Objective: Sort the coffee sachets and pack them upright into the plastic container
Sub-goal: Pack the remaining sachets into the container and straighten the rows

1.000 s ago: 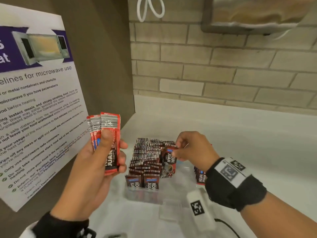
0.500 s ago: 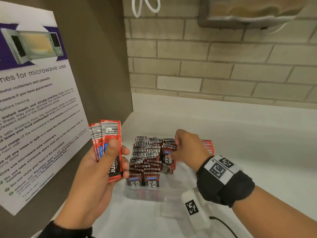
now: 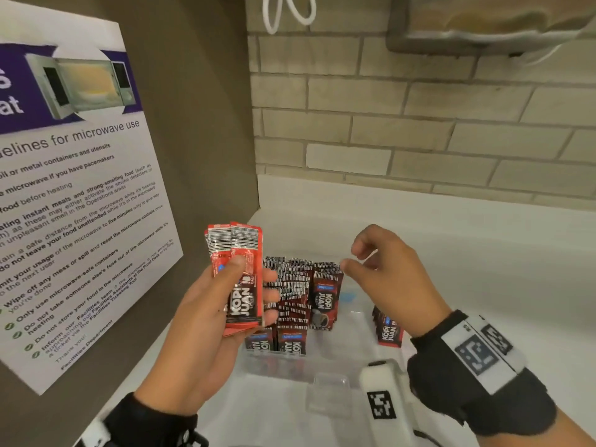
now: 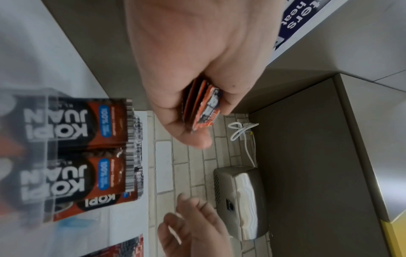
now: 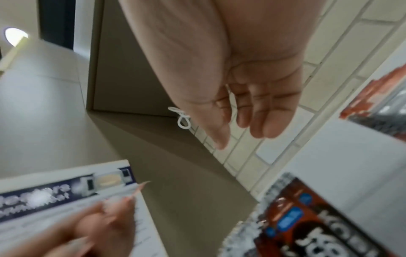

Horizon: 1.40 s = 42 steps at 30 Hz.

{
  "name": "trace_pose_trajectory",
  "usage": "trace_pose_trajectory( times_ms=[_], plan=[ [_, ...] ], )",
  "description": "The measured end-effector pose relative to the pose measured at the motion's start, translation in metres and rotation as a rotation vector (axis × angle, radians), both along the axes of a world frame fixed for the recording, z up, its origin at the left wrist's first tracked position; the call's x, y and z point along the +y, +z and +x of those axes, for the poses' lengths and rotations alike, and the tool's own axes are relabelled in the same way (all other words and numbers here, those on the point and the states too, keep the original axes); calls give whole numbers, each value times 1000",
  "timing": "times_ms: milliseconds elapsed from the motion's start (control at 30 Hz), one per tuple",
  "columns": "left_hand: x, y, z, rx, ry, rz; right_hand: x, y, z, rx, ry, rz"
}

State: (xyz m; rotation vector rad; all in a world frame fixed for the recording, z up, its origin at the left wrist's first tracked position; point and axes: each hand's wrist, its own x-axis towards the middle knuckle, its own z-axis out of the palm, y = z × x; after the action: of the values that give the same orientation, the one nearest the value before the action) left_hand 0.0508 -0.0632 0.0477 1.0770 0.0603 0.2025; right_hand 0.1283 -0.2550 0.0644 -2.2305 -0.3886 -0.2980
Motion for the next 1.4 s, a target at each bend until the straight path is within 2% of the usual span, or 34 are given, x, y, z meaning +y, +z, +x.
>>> trace_pose_trajectory(
  times_ms=[133,200,300,400,500,567,600,667,767,867,933,1100,1233,1300,1400],
  plan=[
    [-12,7,8,-19,-50,22,24,10,-30,275,277,333],
    [-19,10,10,-26,-75,24,36,6,-40,343,353,416],
    [-25,12,12,-27,-50,55,45,2,-44,262,306,454],
    [-23,11,13,-28,-2,108,40,2,-40,93,224,455],
    [-24,12,13,-39,1,89,39,2,-40,-114,211,211],
    [-28,13,14,-42,-13,78,42,0,-42,-125,241,65],
    [-29,13,15,-41,-6,77,43,0,-44,-101,264,53],
    [-28,13,17,-43,29,61,40,-1,-45,-84,301,133],
    [-26,14,19,-40,94,30,32,-5,-40,-66,225,302],
    [-27,14,19,-51,103,31,28,-7,-36,216,233,553],
    [-27,13,16,-50,90,63,24,-4,-33,307,263,697],
    [-20,12,12,-65,92,115,7,17,-24,127,239,701],
    [-25,5,11,-59,40,185,7,34,-20,149,300,880],
    [-26,3,9,-45,1,202,4,45,-19,115,307,857],
    [-14,3,6,-52,43,177,-14,61,-10,-37,229,738]
  ],
)
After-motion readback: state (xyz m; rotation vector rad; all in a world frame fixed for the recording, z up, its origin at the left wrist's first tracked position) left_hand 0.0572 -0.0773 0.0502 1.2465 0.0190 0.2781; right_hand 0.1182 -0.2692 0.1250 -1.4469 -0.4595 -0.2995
